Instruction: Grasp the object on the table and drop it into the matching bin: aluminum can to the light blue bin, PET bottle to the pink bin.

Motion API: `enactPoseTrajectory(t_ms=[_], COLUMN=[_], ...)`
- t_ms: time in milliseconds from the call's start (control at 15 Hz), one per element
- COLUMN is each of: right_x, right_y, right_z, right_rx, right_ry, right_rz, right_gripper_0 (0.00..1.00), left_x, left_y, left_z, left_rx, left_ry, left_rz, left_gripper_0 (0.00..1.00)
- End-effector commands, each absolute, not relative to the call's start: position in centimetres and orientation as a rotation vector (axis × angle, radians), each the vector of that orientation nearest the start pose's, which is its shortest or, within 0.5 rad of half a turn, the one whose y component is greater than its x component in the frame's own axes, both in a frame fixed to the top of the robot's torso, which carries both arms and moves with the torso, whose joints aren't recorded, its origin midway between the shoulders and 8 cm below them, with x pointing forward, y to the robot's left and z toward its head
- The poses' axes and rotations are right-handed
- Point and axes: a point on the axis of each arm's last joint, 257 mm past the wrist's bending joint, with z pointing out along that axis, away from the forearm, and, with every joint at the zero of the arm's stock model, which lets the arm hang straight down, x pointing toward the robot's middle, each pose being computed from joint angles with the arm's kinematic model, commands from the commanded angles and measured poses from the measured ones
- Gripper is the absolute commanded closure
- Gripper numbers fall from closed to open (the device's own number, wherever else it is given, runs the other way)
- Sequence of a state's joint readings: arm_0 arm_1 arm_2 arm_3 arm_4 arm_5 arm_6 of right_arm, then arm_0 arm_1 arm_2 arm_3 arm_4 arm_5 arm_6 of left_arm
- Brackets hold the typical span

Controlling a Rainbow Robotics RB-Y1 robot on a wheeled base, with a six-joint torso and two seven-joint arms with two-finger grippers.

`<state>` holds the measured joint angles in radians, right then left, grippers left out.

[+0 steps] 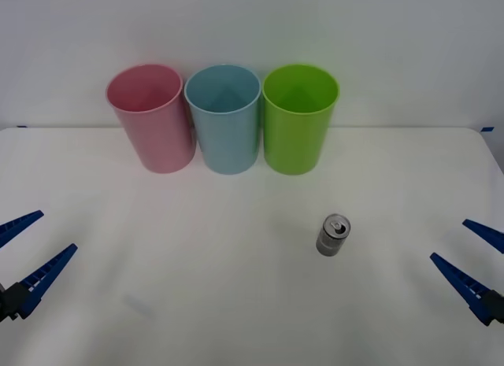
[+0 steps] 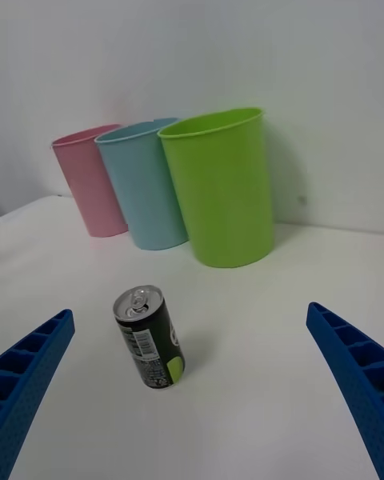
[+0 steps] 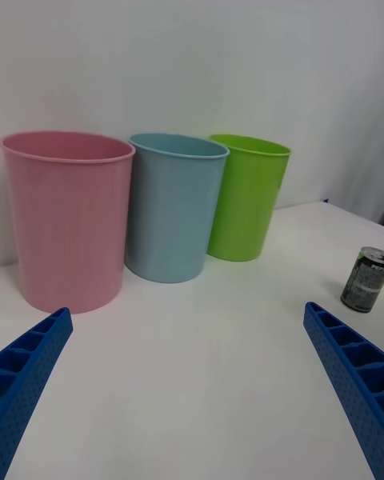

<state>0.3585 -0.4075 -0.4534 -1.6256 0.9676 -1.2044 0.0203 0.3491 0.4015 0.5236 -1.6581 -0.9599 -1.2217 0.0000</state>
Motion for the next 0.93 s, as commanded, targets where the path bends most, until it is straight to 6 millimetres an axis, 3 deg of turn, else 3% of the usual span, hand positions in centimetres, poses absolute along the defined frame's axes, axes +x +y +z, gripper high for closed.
enactPoseTrajectory(t_ms=[67,400,933], right_x=[34.7,35.7,37.5], right_y=[-30.5,-29.3,-25.0], right_z=[-21.6,-24.9,-29.8], right_rx=[-0.481,-0.611,-0.692], right_ry=[1.505,1.495,1.52], right_rz=[0.619,0.498,0.526], right_gripper_0=[0.0,0.0,0.0], left_x=[34.2,34.2,34.2], left_y=[33.0,33.0,33.0], left_z=[-16.9,-16.9,-16.9], left_rx=[0.465,0.465,0.465], left_ry=[1.441,1.441,1.441], left_rz=[-0.567,-0.567,-0.567], left_gripper_0=[0.0,0.0,0.0])
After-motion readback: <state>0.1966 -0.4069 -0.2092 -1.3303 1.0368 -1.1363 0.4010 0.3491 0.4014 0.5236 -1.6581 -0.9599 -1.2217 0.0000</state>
